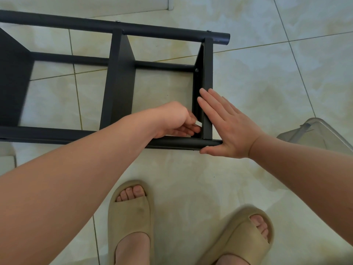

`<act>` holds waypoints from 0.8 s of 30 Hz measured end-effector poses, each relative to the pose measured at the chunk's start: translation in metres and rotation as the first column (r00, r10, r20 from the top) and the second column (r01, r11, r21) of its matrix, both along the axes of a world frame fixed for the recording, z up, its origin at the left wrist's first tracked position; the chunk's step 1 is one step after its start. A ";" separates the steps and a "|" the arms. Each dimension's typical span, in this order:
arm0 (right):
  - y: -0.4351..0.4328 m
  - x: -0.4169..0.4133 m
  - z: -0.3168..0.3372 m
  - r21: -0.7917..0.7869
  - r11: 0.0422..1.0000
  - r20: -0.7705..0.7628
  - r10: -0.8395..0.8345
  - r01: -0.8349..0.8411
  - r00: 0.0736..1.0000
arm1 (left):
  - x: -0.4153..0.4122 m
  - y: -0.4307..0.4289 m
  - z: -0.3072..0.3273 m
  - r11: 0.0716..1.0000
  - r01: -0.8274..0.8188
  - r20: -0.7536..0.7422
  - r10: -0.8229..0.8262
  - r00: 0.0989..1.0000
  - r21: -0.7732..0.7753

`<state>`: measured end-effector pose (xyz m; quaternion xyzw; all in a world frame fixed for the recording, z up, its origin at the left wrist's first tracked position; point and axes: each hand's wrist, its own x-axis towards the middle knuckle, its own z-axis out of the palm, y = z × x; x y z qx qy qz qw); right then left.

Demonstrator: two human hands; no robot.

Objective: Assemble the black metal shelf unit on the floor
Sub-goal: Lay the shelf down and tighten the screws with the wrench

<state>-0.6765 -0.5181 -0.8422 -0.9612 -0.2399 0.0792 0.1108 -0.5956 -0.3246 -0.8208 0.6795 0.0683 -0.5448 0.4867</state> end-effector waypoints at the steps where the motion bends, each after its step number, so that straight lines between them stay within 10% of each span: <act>1: 0.000 0.000 0.000 0.001 1.000 0.001 0.000 0.000 1.000 | 0.000 0.001 0.000 1.000 0.006 0.003 -0.006 1.000 -0.002; 24: 0.001 0.000 0.000 0.011 1.000 0.004 -0.005 0.005 1.000 | -0.003 0.008 0.002 0.935 0.341 0.230 -0.355 0.906 0.099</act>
